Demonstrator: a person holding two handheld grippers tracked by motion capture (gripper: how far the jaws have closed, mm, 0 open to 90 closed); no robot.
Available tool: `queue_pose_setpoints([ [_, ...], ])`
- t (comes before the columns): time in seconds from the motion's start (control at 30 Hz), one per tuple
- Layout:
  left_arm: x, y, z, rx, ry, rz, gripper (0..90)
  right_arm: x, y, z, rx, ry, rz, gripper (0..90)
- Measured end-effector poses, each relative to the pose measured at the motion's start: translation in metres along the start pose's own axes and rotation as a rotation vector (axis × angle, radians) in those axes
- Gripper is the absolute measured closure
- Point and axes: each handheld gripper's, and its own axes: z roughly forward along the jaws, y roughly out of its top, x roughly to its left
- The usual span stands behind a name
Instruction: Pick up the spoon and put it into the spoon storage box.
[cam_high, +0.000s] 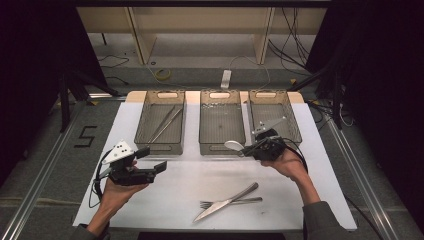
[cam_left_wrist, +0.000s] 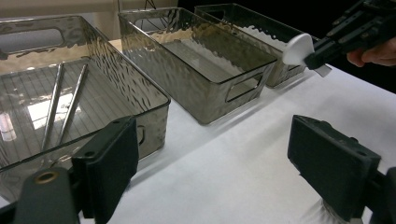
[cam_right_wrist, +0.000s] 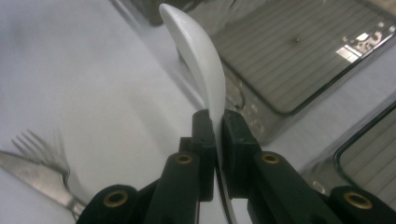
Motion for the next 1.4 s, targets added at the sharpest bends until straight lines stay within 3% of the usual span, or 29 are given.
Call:
queue_pose_setpoints([
  [0.4, 0.002, 0.000, 0.000, -0.015, -0.007, -0.020, 15.7, -0.010, 0.037, 0.003, -0.055, -0.047, 0.027, 85.2],
  [0.7, 0.001, 0.000, 0.000, -0.024, -0.004, -0.026, 15.7, -0.019, 0.059, 0.015, -0.069, -0.077, 0.046, 85.1],
  [1.4, 0.003, 0.001, -0.002, -0.038, -0.002, -0.034, 15.7, -0.036, 0.094, 0.041, -0.115, -0.123, 0.115, 85.1],
])
